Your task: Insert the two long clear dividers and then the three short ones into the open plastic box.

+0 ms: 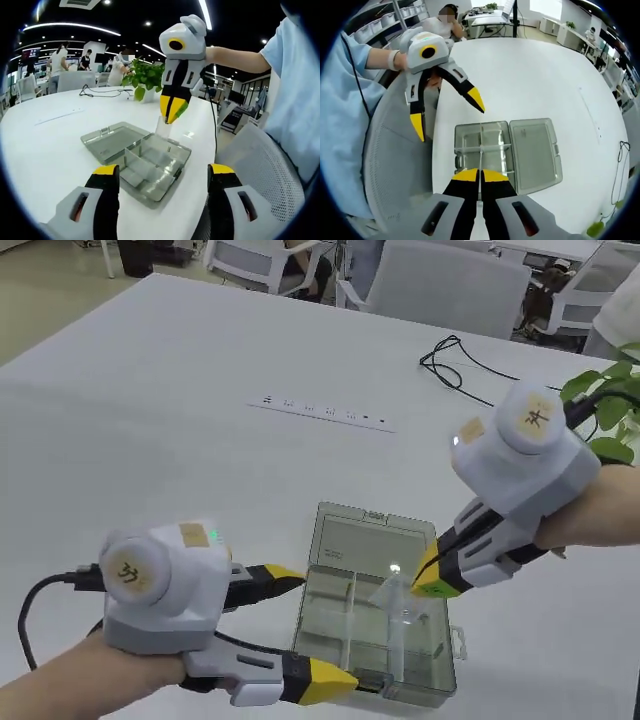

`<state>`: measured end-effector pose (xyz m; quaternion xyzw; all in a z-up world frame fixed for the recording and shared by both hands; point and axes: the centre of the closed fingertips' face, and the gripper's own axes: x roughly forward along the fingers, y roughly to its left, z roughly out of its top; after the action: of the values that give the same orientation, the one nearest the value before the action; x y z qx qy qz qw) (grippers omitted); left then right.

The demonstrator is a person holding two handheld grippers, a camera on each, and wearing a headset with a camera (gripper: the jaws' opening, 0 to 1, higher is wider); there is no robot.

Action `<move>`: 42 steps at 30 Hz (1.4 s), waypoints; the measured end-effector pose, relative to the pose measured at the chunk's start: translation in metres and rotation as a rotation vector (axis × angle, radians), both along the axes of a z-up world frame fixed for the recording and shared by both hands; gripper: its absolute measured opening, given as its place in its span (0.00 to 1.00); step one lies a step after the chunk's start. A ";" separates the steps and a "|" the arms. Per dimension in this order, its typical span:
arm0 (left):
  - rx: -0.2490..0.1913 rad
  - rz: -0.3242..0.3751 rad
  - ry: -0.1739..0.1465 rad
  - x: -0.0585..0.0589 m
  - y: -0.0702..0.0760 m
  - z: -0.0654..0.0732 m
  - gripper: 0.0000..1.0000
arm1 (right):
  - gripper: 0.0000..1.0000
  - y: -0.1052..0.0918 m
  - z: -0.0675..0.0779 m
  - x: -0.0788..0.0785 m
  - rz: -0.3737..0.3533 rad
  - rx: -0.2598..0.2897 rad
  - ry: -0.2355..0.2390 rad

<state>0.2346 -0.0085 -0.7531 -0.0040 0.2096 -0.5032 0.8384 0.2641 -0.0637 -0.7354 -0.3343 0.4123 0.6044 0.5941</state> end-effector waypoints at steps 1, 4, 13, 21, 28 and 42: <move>-0.001 0.003 0.000 0.000 0.001 0.000 0.72 | 0.02 0.000 -0.001 0.000 0.004 -0.003 0.002; 0.002 0.021 0.003 0.001 0.004 -0.002 0.75 | 0.02 0.002 -0.004 0.002 0.012 -0.011 0.002; 0.045 0.093 0.022 0.008 0.017 -0.010 0.98 | 0.02 0.006 -0.010 0.004 0.032 -0.025 0.007; 0.053 0.106 0.036 0.009 0.025 -0.013 1.00 | 0.03 0.005 -0.015 0.006 0.050 -0.040 0.018; 0.048 0.100 0.043 0.007 0.023 -0.013 0.99 | 0.03 0.004 -0.020 0.008 0.065 -0.056 0.018; 0.040 0.098 0.056 0.004 0.023 -0.015 0.96 | 0.02 0.011 -0.026 0.006 0.090 -0.068 0.008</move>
<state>0.2386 0.0142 -0.7679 -0.0115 0.2428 -0.4567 0.8558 0.2699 -0.0530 -0.7613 -0.3700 0.4194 0.6176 0.5530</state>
